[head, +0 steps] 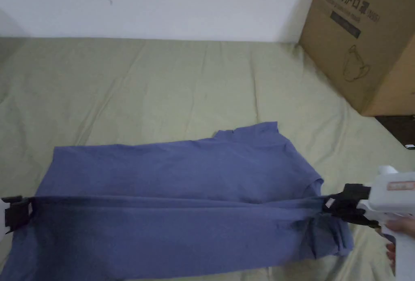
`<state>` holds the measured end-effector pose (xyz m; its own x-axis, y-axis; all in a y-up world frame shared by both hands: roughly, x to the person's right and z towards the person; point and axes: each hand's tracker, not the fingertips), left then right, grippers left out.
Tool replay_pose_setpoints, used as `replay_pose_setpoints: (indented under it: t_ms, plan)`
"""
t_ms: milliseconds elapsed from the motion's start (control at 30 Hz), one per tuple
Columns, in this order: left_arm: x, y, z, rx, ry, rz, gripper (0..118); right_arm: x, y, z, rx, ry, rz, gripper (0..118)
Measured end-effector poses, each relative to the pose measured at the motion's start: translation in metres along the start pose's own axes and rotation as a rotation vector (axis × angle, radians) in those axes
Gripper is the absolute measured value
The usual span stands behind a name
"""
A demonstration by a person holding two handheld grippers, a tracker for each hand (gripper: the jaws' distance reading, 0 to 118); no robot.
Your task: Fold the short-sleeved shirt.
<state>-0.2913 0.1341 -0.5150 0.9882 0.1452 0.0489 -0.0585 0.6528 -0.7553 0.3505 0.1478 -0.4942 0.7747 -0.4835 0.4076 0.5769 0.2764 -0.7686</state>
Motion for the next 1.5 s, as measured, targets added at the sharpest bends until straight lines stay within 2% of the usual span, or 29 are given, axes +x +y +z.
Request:
replay_pose_setpoints:
  t_ms: [33,67,100,133,200,233,267,300,400,500,567,600,633,667,700,733,800,867,900,1033,1133,1200,1233,1267,1300,1333,1367,1433,1500]
  plan:
    - [-0.003,0.000,-0.013,-0.028,0.011,-0.003,11,-0.001,0.009,-0.019,-0.018,-0.041,0.026,7]
    - [-0.006,0.000,-0.028,-0.049,0.005,0.003,42,-0.003,0.015,-0.039,-0.040,-0.098,0.064,14]
    - [-0.007,-0.001,-0.039,-0.075,0.004,0.000,78,-0.005,0.019,-0.056,-0.054,-0.144,0.072,32]
    - [-0.008,-0.006,-0.046,-0.091,0.023,-0.004,106,-0.006,0.020,-0.066,-0.039,-0.174,0.070,55]
    - [-0.010,-0.011,-0.053,-0.114,0.039,0.008,115,-0.001,0.022,-0.076,0.026,-0.131,0.046,67]
    - [-0.011,-0.014,-0.049,-0.104,0.034,0.010,118,-0.005,0.020,-0.072,0.050,-0.069,0.028,73]
    - [-0.009,-0.014,-0.042,-0.078,0.027,0.010,118,-0.010,0.017,-0.068,0.074,-0.052,0.019,91]
    - [-0.007,-0.013,-0.035,-0.064,0.031,0.005,118,-0.011,0.016,-0.060,0.102,-0.055,0.039,98]
    - [0.005,-0.015,0.003,0.071,0.023,-0.015,118,-0.024,-0.003,-0.022,0.227,-0.058,0.155,101]
    - [0.019,-0.028,0.058,0.214,-0.050,0.040,118,-0.039,-0.047,0.038,0.417,0.006,0.311,101]
    - [0.028,-0.043,0.099,0.314,-0.105,0.067,115,-0.044,-0.088,0.078,0.543,0.039,0.372,101]
    - [0.034,-0.055,0.118,0.375,-0.109,0.063,110,-0.044,-0.104,0.093,0.570,0.045,0.407,100]
    - [0.040,-0.068,0.139,0.454,-0.094,0.050,97,-0.043,-0.127,0.110,0.612,0.057,0.440,97]
    - [0.044,-0.079,0.157,0.515,-0.079,0.031,63,-0.039,-0.149,0.124,0.692,0.081,0.464,80]
    - [0.049,-0.091,0.171,0.557,-0.063,0.020,28,-0.039,-0.168,0.135,0.768,0.066,0.484,45]
    - [0.055,-0.102,0.185,0.586,-0.030,0.008,0,-0.039,-0.187,0.144,0.839,0.004,0.497,1]
    - [0.062,-0.121,0.206,0.645,0.093,-0.016,0,-0.035,-0.215,0.155,0.959,-0.138,0.437,0]
    - [0.056,-0.130,0.220,0.665,0.026,0.033,0,-0.030,-0.218,0.159,0.907,0.022,0.379,0]
    - [0.055,-0.130,0.224,0.667,0.024,0.041,0,-0.028,-0.218,0.160,0.872,0.042,0.379,0]
    - [0.048,-0.121,0.229,0.583,0.091,-0.028,0,-0.022,-0.195,0.155,0.807,-0.077,0.486,0]
    - [0.040,-0.119,0.227,0.611,0.086,0.001,0,-0.016,-0.142,0.126,0.547,-0.062,0.490,0]
    - [0.038,-0.119,0.220,0.596,0.074,0.054,0,-0.010,-0.100,0.088,0.271,-0.090,0.459,8]
    - [0.037,-0.119,0.216,0.586,0.071,0.058,0,-0.005,-0.083,0.068,0.205,-0.118,0.441,16]
    - [0.037,-0.118,0.211,0.571,0.070,0.063,0,0.000,-0.072,0.049,0.178,-0.164,0.424,69]
    - [0.037,-0.117,0.207,0.556,0.073,0.066,0,0.004,-0.062,0.032,0.146,-0.208,0.422,110]
    - [0.032,-0.125,0.197,0.542,0.075,0.068,0,0.009,-0.054,0.022,0.103,-0.241,0.426,117]
    - [0.030,-0.127,0.193,0.527,0.077,0.072,0,0.014,-0.050,0.004,0.110,-0.246,0.435,117]
    - [0.027,-0.125,0.186,0.509,0.063,0.076,0,0.024,-0.041,-0.018,0.081,-0.337,0.389,117]
    - [0.026,-0.124,0.180,0.488,0.066,0.074,0,0.026,-0.031,-0.038,0.008,-0.345,0.360,116]
